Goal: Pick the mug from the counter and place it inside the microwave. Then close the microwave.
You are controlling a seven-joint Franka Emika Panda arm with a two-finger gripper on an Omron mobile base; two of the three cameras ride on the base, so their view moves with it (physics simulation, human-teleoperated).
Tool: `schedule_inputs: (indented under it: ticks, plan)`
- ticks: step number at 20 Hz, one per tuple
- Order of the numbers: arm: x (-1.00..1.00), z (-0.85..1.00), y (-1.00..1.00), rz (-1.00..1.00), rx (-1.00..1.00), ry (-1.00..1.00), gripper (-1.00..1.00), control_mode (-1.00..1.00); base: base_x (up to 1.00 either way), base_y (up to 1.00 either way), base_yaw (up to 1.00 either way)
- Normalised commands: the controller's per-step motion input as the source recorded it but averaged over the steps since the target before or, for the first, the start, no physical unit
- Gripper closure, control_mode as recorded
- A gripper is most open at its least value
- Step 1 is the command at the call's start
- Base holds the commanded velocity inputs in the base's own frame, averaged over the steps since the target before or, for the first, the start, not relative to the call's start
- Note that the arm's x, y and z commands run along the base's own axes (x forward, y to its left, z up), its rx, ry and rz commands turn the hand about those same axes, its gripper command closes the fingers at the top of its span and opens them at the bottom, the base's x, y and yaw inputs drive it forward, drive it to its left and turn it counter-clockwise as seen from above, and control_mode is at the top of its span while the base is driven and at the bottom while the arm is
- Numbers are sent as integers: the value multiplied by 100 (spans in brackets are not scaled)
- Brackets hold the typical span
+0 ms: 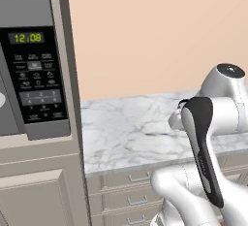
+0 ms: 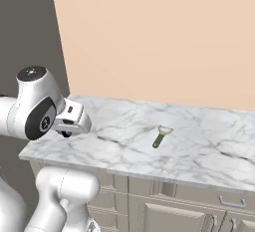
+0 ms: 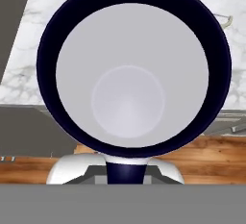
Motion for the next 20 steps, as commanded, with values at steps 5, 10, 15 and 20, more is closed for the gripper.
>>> schedule_inputs:
  ticks: [5,10,15,20]
  plan:
    - [-4,0,0,0,-2,-1,100,-100,0,0,0]
    - [-52,0,0,9,0,-2,100,-100,0,0,0]
    - [-1,7,0,7,0,0,100,-100,0,0,0]
    - [0,0,0,0,0,0,100,-100,0,0,0]
